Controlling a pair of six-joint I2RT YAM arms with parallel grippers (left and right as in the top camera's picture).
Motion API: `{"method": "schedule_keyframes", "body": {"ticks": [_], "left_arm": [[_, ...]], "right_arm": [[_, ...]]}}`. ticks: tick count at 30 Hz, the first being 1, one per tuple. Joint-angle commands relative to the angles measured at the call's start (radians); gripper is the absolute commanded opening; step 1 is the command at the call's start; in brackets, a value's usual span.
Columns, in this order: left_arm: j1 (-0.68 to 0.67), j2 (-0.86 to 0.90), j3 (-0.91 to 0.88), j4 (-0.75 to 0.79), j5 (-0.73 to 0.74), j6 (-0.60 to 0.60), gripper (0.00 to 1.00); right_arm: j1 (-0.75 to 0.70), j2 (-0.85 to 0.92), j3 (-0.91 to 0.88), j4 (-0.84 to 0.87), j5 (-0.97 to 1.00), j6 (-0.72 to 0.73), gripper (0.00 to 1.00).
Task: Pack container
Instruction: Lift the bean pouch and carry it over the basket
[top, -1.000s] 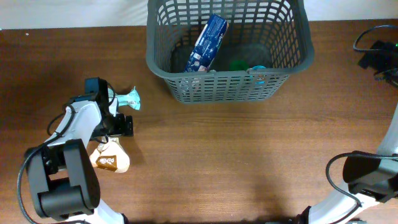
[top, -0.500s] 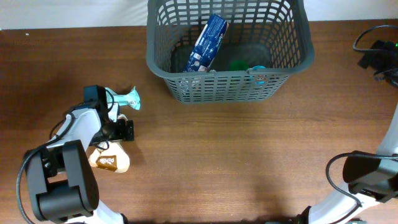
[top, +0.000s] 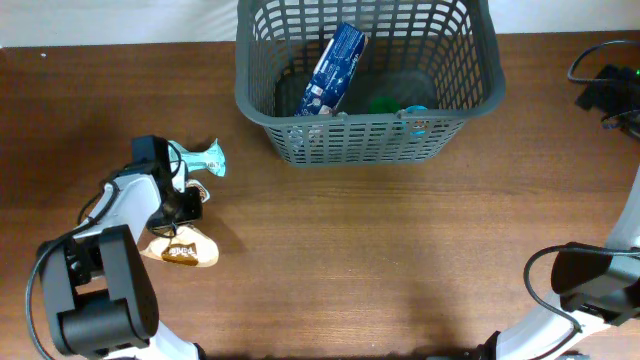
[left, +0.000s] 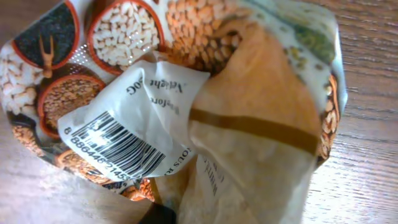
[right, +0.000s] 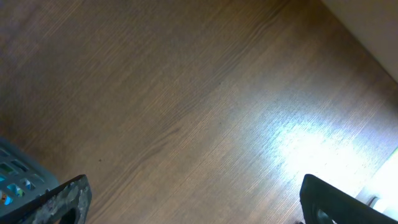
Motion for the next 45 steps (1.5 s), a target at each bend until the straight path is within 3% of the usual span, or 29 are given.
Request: {"method": "schedule_keyframes", "body": {"ticks": [1,9,15,21,28,35,45], "left_arm": [[0.002,0.002,0.064,-0.068,0.030,-0.117,0.02],[0.072,-0.256,0.385,-0.276,0.028,-0.124,0.02],[0.114,-0.442,0.599,-0.275,0.029,-0.161,0.02],[-0.013,-0.503,0.813,-0.185,0.029,-0.247,0.02],[-0.273,-0.456,0.855,0.173,0.025,-0.297,0.02],[-0.527,-0.244,0.855,0.416,-0.077,-0.326,0.02],[-0.643,0.010,0.855,0.468,-0.268,-0.344,0.02]], "right_arm": [[-0.005,-0.002,-0.007,0.003,0.023,0.008,0.99],[-0.005,-0.002,-0.007,0.003,0.023,0.008,0.99],[-0.005,-0.002,-0.007,0.003,0.023,0.008,0.99],[-0.005,-0.002,-0.007,0.003,0.022,0.008,0.99],[-0.005,-0.002,-0.007,0.003,0.023,0.008,0.99],[-0.005,-0.002,-0.007,0.003,0.023,0.008,0.99],[-0.005,-0.002,-0.007,0.003,0.022,0.008,0.99]]}}
